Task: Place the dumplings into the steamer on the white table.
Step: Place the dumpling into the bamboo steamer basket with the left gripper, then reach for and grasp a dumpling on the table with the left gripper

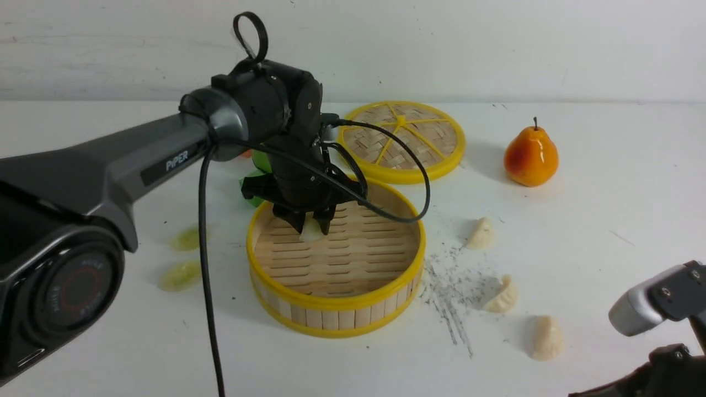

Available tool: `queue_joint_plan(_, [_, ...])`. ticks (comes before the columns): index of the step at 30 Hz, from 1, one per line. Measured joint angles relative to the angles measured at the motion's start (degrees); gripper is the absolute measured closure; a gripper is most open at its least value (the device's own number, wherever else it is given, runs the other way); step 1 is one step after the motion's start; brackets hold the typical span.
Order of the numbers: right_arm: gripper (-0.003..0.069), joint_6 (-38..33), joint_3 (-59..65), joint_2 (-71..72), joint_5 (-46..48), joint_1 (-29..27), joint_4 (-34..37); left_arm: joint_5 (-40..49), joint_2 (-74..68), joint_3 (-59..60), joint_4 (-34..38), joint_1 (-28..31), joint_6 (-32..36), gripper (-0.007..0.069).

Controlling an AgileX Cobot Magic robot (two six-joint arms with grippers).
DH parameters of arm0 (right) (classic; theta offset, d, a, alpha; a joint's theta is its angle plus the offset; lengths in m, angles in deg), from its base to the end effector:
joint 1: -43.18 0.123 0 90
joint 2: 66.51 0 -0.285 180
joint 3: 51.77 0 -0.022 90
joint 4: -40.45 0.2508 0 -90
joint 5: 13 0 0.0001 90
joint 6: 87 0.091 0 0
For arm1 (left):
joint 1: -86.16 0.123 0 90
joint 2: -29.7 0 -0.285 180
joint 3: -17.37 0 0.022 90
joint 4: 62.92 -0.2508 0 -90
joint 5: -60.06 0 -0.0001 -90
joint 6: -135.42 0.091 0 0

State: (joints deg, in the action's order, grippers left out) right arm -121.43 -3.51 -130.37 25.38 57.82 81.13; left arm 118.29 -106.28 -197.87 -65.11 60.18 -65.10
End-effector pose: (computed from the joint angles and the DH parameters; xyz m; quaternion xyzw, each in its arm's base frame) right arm 0.1503 0.0774 0.2382 -0.1868 0.9115 0.2329 0.2830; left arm 0.4400 -0.2111 0.2110 0.0537 0.9816 -0.0557 0.1747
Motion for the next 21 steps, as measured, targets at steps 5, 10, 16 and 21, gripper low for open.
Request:
queue_joint_plan(5, [0.0648,0.0,0.0,0.0,0.0,0.0,0.0,0.5,0.04,-0.67,-0.04,0.0,0.0,0.0339])
queue_joint_plan(10, [0.0647,0.0,0.0,0.0,0.0,0.0,0.07,2.6,0.04,-0.74,-0.04,0.0,0.04,0.0209])
queue_joint_plan(16, [0.0641,0.0,0.0,0.0,0.05,0.0,0.74,8.09,3.87,-1.34,-0.57,0.0,3.71,0.019])
queue_joint_plan(21, [0.0638,-0.04,0.0,0.0,0.05,0.0,1.2,10.39,14.98,-1.93,-5.89,0.05,11.06,0.0221])
